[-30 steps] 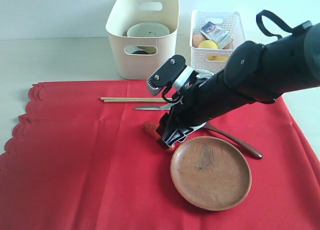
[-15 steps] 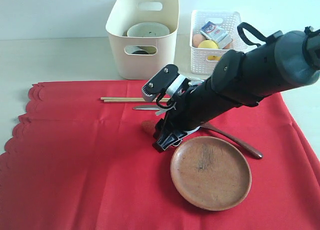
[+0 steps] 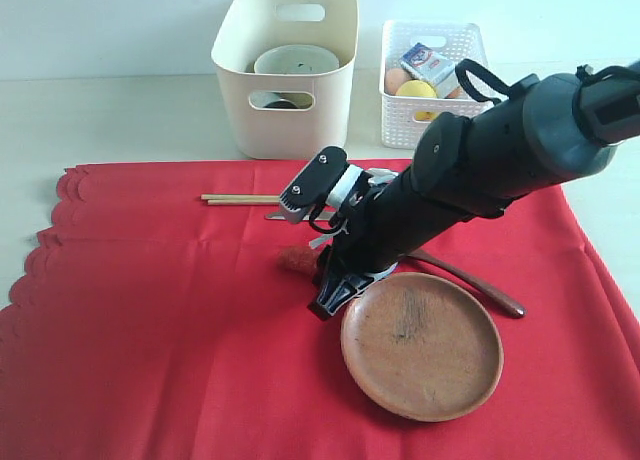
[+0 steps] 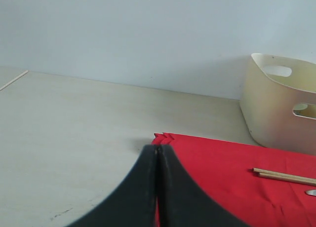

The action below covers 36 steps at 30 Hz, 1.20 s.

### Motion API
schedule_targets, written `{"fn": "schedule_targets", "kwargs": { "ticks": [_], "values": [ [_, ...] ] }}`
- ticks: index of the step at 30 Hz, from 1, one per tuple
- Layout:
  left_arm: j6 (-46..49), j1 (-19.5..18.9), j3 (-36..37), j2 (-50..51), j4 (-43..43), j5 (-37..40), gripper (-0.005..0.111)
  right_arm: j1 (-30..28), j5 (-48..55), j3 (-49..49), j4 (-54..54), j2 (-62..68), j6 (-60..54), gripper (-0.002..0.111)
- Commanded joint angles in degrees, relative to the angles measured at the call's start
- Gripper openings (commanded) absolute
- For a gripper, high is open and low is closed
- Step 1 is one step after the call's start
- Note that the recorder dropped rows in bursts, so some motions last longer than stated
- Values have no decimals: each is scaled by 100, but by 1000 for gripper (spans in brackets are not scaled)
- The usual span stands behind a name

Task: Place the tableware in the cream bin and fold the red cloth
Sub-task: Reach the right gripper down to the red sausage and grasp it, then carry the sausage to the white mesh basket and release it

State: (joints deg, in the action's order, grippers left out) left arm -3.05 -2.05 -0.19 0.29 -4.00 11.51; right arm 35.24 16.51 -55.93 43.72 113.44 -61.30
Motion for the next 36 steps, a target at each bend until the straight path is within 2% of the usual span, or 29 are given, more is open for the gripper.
{"fn": "schedule_targets", "kwargs": {
  "ticks": [1,6,20,27,31,36],
  "values": [
    [32,-10,19,-29,-20,-13,0,9,114,9,-94,49,-5,12],
    [32,-10,19,-29,-20,-13,0,9,138,9,-53,-48,7,0],
    [32,-10,19,-29,-20,-13,0,9,-234,-4,467,-1363,-4,0],
    [32,-10,19,-29,-20,-13,0,-42,-1011,-4,467,-2111,517,0],
    [32,-10,19,-29,-20,-13,0,-323,-1207,-125,467,-2350,751,0],
    [32,-10,19,-29,-20,-13,0,-1014,-1168,-550,467,-2341,963,0]
  ]
}}
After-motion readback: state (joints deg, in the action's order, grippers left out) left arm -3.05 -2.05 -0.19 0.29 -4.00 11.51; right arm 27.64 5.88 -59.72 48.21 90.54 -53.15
